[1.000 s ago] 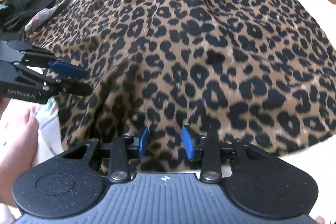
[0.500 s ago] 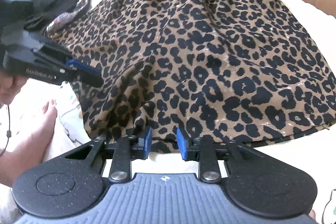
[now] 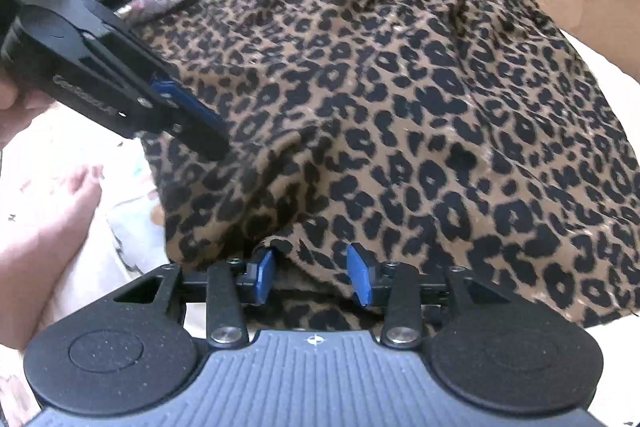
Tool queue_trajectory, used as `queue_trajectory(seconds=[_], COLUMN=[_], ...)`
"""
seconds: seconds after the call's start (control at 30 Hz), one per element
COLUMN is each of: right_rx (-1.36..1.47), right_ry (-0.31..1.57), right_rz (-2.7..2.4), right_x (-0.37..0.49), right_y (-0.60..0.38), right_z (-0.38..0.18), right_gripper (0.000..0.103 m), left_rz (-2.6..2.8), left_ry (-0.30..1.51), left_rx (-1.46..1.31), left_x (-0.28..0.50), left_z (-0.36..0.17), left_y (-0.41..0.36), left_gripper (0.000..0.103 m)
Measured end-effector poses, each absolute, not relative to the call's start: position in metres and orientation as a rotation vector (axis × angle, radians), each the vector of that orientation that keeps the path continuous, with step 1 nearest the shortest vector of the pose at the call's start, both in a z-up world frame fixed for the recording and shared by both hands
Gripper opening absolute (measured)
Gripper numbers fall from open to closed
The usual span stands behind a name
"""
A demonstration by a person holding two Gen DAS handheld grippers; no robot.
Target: Fold clothes
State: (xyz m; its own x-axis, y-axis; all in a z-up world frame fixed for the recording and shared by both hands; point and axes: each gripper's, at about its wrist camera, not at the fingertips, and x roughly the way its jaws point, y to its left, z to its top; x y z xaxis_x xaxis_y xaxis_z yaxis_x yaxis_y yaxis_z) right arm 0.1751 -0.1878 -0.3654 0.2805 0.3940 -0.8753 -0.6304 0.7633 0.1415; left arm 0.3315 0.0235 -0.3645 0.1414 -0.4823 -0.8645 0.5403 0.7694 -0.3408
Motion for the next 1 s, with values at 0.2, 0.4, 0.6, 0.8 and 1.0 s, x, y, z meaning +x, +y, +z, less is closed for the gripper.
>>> queue_trajectory(seconds=[0.2, 0.4, 0.6, 0.8, 1.0], right_rx=[-0.306, -0.362, -0.324, -0.269, -0.158], right_ry=[1.059, 1.047, 1.076, 1.097, 1.140], right_rz=[0.737, 0.752, 0.743, 0.748, 0.739], right_x=[0.166, 0.153, 0.149, 0.145, 0.147], right_y=[-0.185, -0.190, -0.201, -0.211, -0.232], right_z=[-0.367, -0.363, -0.367, -0.370, -0.365], right_gripper=[0.000, 0.000, 0.000, 0.000, 0.000], left_rz=[-0.748, -0.778, -0.798, -0.853, -0.934], left_ry=[1.223, 1.204, 1.188, 1.181, 1.177], left_rx=[0.055, 0.069, 0.047, 0.052, 0.096], left_x=[0.333, 0.334, 0.339, 0.339, 0.328], left_z=[-0.362, -0.356, -0.353, -0.355, -0.365], left_y=[0.019, 0.013, 0.005, -0.014, -0.038], left_gripper=[0.019, 0.019, 0.019, 0.019, 0.019])
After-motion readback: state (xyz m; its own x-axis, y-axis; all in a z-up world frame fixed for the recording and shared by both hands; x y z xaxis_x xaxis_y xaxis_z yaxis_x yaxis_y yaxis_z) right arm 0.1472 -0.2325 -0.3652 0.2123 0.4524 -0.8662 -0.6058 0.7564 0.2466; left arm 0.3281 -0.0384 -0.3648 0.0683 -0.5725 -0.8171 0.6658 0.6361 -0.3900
